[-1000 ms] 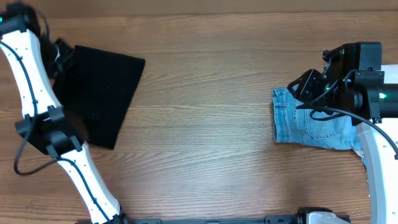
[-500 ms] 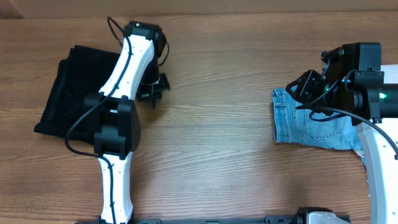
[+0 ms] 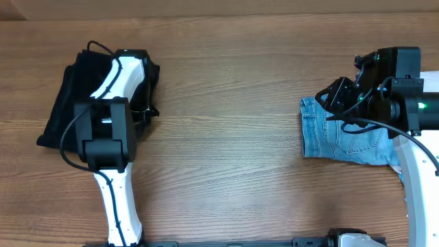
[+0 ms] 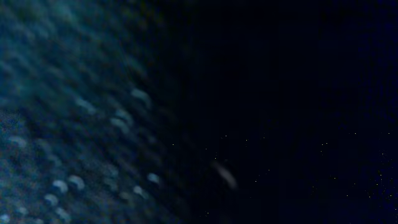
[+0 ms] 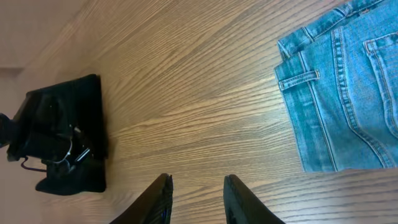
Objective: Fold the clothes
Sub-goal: 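Drag the folded sweater to the table's top-left corner with the left gripper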
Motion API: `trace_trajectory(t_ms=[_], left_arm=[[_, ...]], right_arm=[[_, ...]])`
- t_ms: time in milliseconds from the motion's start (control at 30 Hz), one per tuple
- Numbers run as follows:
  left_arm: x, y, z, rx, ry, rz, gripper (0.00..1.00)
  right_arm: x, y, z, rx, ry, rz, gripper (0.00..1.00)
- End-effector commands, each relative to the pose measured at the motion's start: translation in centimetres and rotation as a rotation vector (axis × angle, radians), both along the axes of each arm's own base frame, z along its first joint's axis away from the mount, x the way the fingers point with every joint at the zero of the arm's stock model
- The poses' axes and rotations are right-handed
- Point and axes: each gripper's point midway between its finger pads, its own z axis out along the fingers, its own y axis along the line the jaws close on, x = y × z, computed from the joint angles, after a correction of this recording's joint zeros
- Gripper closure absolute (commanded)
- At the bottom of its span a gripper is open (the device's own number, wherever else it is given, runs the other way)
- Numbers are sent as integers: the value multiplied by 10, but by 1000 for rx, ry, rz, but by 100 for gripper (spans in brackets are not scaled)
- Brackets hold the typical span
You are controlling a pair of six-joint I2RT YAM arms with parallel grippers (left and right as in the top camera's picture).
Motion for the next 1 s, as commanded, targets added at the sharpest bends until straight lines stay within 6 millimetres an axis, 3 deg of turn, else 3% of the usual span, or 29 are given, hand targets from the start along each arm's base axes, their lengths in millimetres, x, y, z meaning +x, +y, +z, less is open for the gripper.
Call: trace_trajectory(t_ms=[0,100,167,333,367,400,500,567,633,733,767,833,900,933,967], left_arm=[[11,47,5,202,-71,22,96],[20,78,14,374,-135,40,96],[40,99,19,487,-228,23,92],[95,121,12,493,-442,-9,89],[113,134,14,496,-494,-57,87],[121,142,16,499,-515,-82,84],[127,160,25,462,-545,-66,89],[134,156,47,455,-597,-62,89],[143,131,97,419,-701,-88,85],[129,95,174,382,-812,-125,86],[111,89,205,382,-860,-80,86],[72,98,228,395,-874,92,90],[57,114,225,405,-833,142,90],[45,128,216,407,-779,173,91],[27,148,193,386,-687,252,94]], right_arm=[[0,-2,4,-8,-21,-2,69],[1,-2,5,-8,-25,-2,69],[1,-2,5,-8,-25,-2,69],[-2,-2,3,-8,-12,-2,69],[-4,-2,2,-8,-2,-2,69],[-5,-2,1,-8,4,-2,69],[-7,-5,-1,-26,16,-12,69],[-6,-5,-1,-26,10,-12,69],[-5,-5,0,-26,9,-13,69],[-5,-5,0,-26,9,-12,69],[-5,-5,0,-26,9,-12,69],[-6,-5,-1,-25,10,-12,69],[-6,-4,0,-19,11,-9,69],[-6,-4,-1,-20,13,-9,69],[-7,-4,-1,-19,14,-8,69]])
